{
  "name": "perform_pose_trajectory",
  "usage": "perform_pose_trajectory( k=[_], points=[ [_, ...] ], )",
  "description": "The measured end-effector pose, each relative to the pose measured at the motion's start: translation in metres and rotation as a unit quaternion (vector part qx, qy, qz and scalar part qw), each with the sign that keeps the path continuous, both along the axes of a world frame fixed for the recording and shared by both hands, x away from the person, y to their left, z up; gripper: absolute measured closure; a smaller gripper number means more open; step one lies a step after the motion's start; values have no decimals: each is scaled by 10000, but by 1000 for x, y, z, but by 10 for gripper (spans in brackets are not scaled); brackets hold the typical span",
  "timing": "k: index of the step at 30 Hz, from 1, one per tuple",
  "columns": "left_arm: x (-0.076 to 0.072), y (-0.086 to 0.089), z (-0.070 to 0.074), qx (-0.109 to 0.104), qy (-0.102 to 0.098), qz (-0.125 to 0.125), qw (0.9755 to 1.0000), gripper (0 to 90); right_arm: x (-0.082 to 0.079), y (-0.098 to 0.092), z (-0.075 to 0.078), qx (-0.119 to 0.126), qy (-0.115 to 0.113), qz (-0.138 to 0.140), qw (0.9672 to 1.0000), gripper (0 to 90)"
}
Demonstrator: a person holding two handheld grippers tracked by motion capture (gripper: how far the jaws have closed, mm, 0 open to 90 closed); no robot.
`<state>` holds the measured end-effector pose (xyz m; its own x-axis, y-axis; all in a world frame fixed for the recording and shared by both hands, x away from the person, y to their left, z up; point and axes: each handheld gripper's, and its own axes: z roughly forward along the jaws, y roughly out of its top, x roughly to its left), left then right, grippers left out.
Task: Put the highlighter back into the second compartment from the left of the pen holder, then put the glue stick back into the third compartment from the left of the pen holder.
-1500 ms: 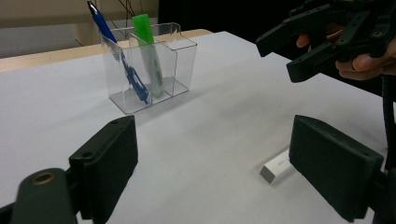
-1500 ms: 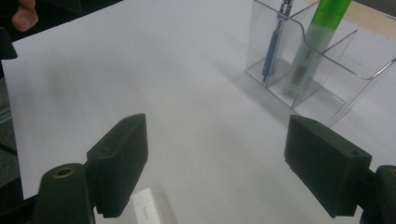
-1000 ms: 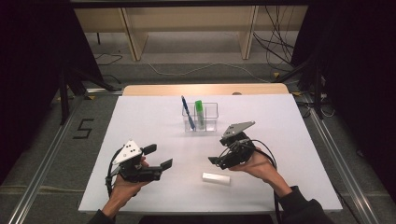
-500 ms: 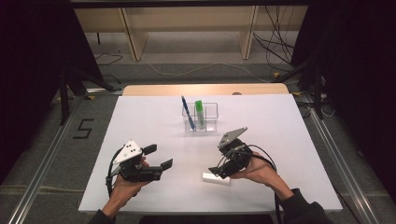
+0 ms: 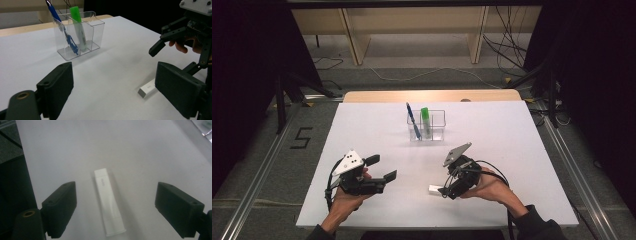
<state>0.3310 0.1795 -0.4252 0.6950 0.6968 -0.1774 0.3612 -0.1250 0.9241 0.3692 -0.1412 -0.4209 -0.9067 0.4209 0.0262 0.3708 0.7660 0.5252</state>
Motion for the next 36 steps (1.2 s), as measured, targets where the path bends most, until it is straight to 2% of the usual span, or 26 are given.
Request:
perform_pose_trajectory(
  k=[15, 29, 36],
  points=[
    [0, 0, 0, 19, 0, -10, 10000, 146, -6, 0, -10, -397, 128, 137, 9990, 183],
    [0, -1, 0, 15, 14, -7, 10000, 146, -9, -1, -15, -703, 212, 240, 9970, 182],
    [0, -1, 0, 37, 22, -5, 10000, 146, -8, -1, -16, -870, 238, 281, 9955, 211]
  ],
)
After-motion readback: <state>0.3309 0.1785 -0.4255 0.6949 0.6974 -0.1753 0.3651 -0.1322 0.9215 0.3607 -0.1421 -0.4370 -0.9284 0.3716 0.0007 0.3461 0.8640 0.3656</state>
